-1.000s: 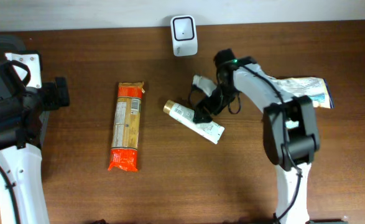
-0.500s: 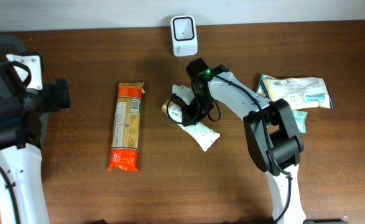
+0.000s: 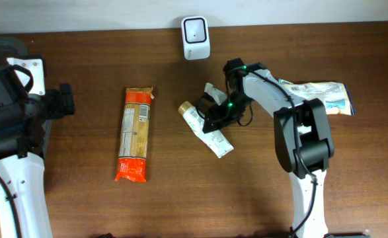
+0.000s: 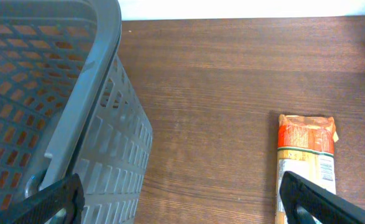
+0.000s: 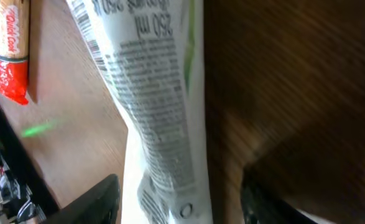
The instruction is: Scan the item barcode
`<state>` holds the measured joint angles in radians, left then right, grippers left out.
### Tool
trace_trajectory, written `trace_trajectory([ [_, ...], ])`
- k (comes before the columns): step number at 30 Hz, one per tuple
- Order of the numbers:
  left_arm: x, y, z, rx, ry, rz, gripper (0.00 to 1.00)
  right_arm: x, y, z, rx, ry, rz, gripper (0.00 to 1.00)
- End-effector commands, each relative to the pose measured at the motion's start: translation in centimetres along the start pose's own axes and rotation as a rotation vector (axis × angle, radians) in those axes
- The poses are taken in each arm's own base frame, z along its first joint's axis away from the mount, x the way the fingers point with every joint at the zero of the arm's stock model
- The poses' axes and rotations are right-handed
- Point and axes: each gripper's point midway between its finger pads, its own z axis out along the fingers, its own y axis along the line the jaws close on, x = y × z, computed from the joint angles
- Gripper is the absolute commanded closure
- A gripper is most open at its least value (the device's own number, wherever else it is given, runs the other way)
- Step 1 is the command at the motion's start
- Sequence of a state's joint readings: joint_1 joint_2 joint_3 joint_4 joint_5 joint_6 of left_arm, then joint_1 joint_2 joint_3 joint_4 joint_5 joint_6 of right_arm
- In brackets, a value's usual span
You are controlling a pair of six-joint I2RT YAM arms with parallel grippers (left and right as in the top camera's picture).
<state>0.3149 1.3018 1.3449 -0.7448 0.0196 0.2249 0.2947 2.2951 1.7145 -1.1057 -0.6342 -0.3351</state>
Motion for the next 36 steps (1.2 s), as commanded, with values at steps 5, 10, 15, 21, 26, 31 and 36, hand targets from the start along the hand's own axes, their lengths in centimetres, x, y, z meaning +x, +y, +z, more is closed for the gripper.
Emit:
trace_trajectory([
  [5, -0.4, 0.1, -0.3, 0.004, -0.014, 0.014, 0.01, 3.5, -1.2, 3.4, -0.018, 0.101, 0.032, 0.56],
  [10, -0.4, 0.1, -0.3, 0.004, -0.014, 0.014, 0.01, 3.4, -1.3, 3.3, -0.023, 0.092, 0.041, 0.86],
  [15, -0.4, 0.1, -0.3, 0.004, -0.014, 0.014, 0.01, 1.3, 0.9, 1.5, -0.084, 0.024, 0.011, 0.96],
  [21, -0.4, 0.1, -0.3, 0.004, -0.014, 0.014, 0.01, -2.7, 6.8, -6.9, -0.067, -0.179, -0.073, 0.96],
  [26, -0.4, 0.1, -0.3, 0.004, -0.014, 0.014, 0.01, -3.1, 12.0, -15.3, 0.043, -0.388, -0.108, 0.96],
  [31, -0.4, 0.1, -0.3, 0.004, -0.014, 0.014, 0.01, -3.1, 14.9, -19.4, 0.064, -0.520, -0.122, 0.96],
  [36, -0.4, 0.1, -0.3, 0.004, -0.014, 0.014, 0.01, -3.0, 15.2, -19.4, 0.056, -0.520, -0.125, 0.96],
])
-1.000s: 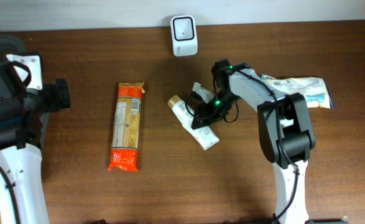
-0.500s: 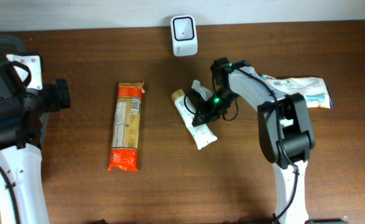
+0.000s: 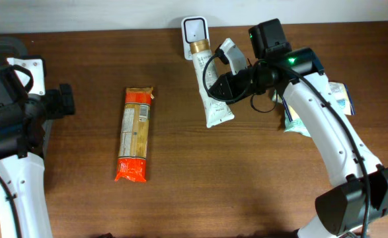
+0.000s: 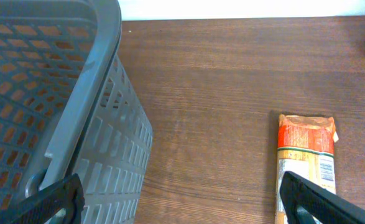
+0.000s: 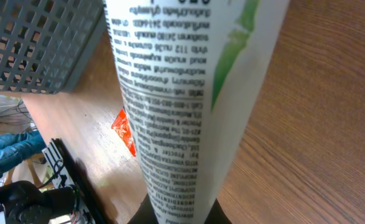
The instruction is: Scan the item barcode
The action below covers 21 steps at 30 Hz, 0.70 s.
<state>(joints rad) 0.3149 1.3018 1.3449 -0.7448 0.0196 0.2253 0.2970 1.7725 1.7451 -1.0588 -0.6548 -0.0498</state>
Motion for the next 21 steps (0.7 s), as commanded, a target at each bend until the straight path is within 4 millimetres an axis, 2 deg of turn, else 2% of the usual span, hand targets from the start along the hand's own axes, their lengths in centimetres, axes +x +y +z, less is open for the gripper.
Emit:
trace_trajectory([
  [1, -0.4, 0.1, -0.3, 0.004, -0.014, 0.013, 0.01, -1.0, 1.7, -1.5, -0.023, -0.051, -0.036, 0.96],
  [3, -0.4, 0.1, -0.3, 0.004, -0.014, 0.013, 0.01, -1.1, 2.3, -1.7, -0.049, -0.053, -0.035, 0.96],
  [5, -0.4, 0.1, -0.3, 0.004, -0.014, 0.013, 0.01, -2.1, 2.8, -2.6, -0.038, -0.079, -0.032, 0.96],
  [8, -0.4, 0.1, -0.3, 0.004, -0.014, 0.013, 0.01, -5.3, 2.0, -6.3, 0.176, -0.176, -0.058, 0.96],
  [10, -0.4, 0.1, -0.3, 0.004, -0.014, 0.013, 0.01, -7.1, 0.4, -7.8, 0.369, -0.229, -0.083, 0.96],
  [11, -0.4, 0.1, -0.3, 0.004, -0.014, 0.013, 0.01, -8.1, -1.3, -7.8, 0.505, -0.249, -0.095, 0.96],
  [17, -0.4, 0.1, -0.3, 0.004, -0.014, 0.013, 0.01, -12.5, -7.5, -4.1, 0.960, -0.285, -0.226, 0.96],
  [21, -0.4, 0.1, -0.3, 0.004, -0.014, 0.013, 0.01, -14.5, -11.5, -1.7, 1.190, -0.254, -0.340, 0.96],
])
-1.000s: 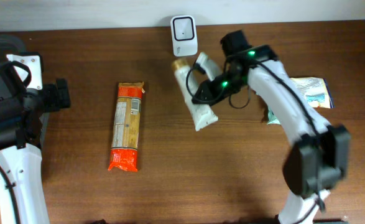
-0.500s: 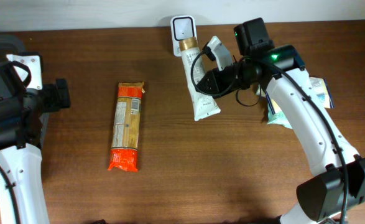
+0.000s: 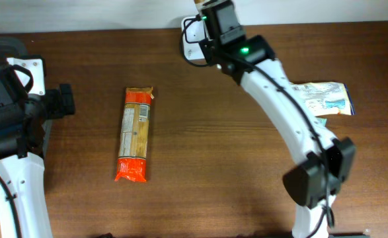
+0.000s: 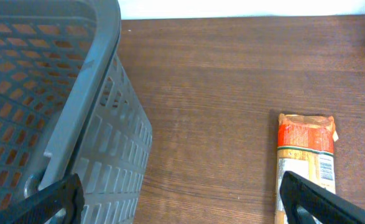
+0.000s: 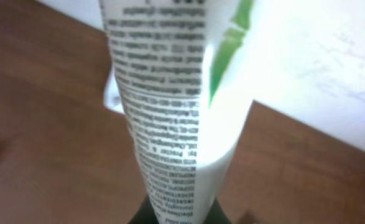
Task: Scan the item barcode
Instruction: 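Hold the cream tube up to the white scanner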
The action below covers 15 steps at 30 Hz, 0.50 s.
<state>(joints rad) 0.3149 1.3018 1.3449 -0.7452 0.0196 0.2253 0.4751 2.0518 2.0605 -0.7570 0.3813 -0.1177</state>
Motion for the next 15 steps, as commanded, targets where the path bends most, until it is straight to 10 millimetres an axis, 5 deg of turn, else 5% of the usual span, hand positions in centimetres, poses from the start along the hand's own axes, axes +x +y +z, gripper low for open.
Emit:
trace_trajectory([
  [1, -0.5, 0.1, -0.3, 0.004, -0.015, 0.013, 0.01, -1.2, -3.0, 2.3, 0.282, -0.023, -0.138, 0.96],
  [8, -0.4, 0.1, -0.3, 0.004, -0.014, 0.013, 0.01, -0.3, -1.6, 12.2, 0.548, -0.016, -0.512, 0.96],
  [15, -0.5, 0.1, -0.3, 0.004, -0.015, 0.013, 0.01, 1.7, -0.3, 16.8, 0.594, -0.018, -0.613, 0.96],
])
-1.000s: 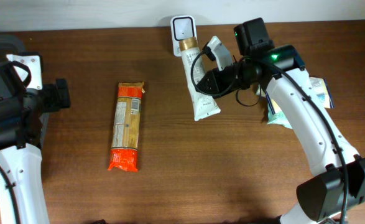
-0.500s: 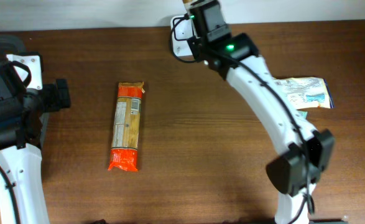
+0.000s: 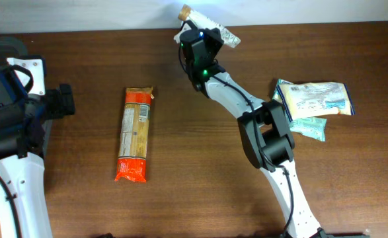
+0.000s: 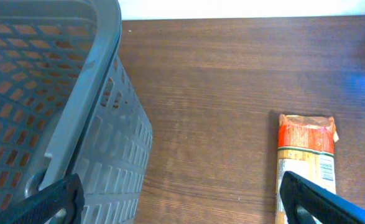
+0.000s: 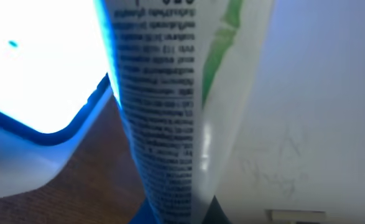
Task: Scan the item barcode
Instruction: 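Hold the cream tube up to the white scanner, then carry the cream tube right and release it on the pile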
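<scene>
A white tube with black print and a green stripe (image 5: 170,93) is gripped in my right gripper (image 5: 176,214), whose fingers are almost hidden behind it. Seen from overhead, the tube (image 3: 210,23) lies crosswise at the table's back edge, its tan cap pointing left, and my right gripper (image 3: 200,39) is over the scanner's spot. The white scanner (image 5: 33,74) glows bright with a blue rim just left of the tube. My left gripper (image 4: 182,208) is open at the far left, holding nothing.
A long orange pasta packet (image 3: 135,133) lies left of the middle. A grey mesh basket (image 4: 45,93) stands at the left edge. Two snack packets (image 3: 312,99) lie at the right. The white wall runs right behind the scanner.
The tube, still gripped, has turned crosswise and come closer to the scanner's face. Blue light now tints the tube and scanner. The left arm has not moved.
My right gripper was at the tube lying on the table's middle. Then it held the tube lifted near the scanner. After that it was at the back edge over the scanner, and now the tube is right beside the scanner's lit face.
</scene>
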`<state>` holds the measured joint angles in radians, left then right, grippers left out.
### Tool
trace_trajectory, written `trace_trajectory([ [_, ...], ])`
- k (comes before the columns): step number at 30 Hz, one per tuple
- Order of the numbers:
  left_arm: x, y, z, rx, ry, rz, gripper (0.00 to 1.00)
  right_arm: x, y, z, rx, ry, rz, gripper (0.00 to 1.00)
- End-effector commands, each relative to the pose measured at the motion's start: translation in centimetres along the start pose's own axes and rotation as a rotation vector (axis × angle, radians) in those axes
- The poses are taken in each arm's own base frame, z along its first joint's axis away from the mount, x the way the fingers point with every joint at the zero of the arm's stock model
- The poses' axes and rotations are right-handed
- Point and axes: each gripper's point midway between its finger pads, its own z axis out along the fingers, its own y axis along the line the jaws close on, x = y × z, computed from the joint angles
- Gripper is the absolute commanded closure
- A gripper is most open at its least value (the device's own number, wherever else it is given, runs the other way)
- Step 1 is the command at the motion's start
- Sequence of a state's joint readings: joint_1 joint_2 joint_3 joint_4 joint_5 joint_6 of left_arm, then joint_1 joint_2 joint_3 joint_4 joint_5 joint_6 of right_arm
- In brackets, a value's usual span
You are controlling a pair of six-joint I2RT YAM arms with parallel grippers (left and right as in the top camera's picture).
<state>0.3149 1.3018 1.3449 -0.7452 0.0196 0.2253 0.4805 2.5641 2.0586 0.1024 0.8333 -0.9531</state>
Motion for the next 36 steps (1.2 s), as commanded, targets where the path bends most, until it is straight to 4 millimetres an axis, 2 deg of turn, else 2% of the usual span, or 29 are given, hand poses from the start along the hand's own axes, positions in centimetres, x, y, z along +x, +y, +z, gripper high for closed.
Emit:
trace_trajectory([
  [1, -0.5, 0.1, -0.3, 0.004, -0.015, 0.013, 0.01, 0.0, -1.7, 0.2, 0.053, 0.021, 0.002, 0.96],
  [7, -0.4, 0.1, -0.3, 0.004, -0.014, 0.013, 0.01, -0.1, -1.5, 0.1, 0.053, 0.020, 0.000, 0.96],
  [11, -0.5, 0.1, -0.3, 0.004, -0.015, 0.013, 0.01, 0.0, -2.3, -0.1, 0.086, 0.034, 0.024, 0.96],
  [14, -0.4, 0.1, -0.3, 0.005, -0.013, 0.013, 0.01, -1.0, -4.4, -1.3, 0.104, 0.014, 0.054, 0.96],
  [17, -0.4, 0.1, -0.3, 0.005, -0.011, 0.013, 0.01, -2.0, -8.1, -3.6, 0.071, -0.014, 0.131, 0.96],
  [21, -0.4, 0.1, -0.3, 0.005, -0.011, 0.013, 0.01, -2.7, -10.6, -8.4, -0.202, -0.102, 0.269, 0.96],
  [23, -0.4, 0.1, -0.3, 0.005, -0.011, 0.013, 0.01, -2.8, -12.3, -11.9, -0.349, -0.140, 0.399, 0.96],
  [24, -0.4, 0.1, -0.3, 0.005, -0.011, 0.013, 0.01, -2.5, -12.8, -14.4, -0.473, -0.152, 0.458, 0.96],
  [25, -0.4, 0.1, -0.3, 0.005, -0.011, 0.013, 0.01, -1.7, -12.9, -16.0, -0.557, -0.129, 0.521, 0.96],
  [26, -0.4, 0.1, -0.3, 0.005, -0.011, 0.013, 0.01, 0.1, -13.5, -17.8, -0.649, -0.065, 0.621, 0.96],
  [27, -0.4, 0.1, -0.3, 0.005, -0.011, 0.013, 0.01, 2.4, -14.0, -18.8, -0.696, 0.025, 0.700, 0.96],
  [29, -0.4, 0.1, -0.3, 0.005, -0.011, 0.013, 0.01, 7.7, -14.9, -19.5, -0.726, 0.229, 0.825, 0.96],
  [30, -0.4, 0.1, -0.3, 0.005, -0.011, 0.013, 0.01, 10.2, -15.1, -19.4, -0.718, 0.323, 0.869, 0.96],
  [34, -0.4, 0.1, -0.3, 0.005, -0.011, 0.013, 0.01, 22.6, -14.5, -17.1, -0.657, 0.797, 1.074, 0.96],
  [36, -0.4, 0.1, -0.3, 0.005, -0.011, 0.013, 0.01, 26.4, -13.4, -16.1, -0.652, 0.931, 1.135, 0.96],
])
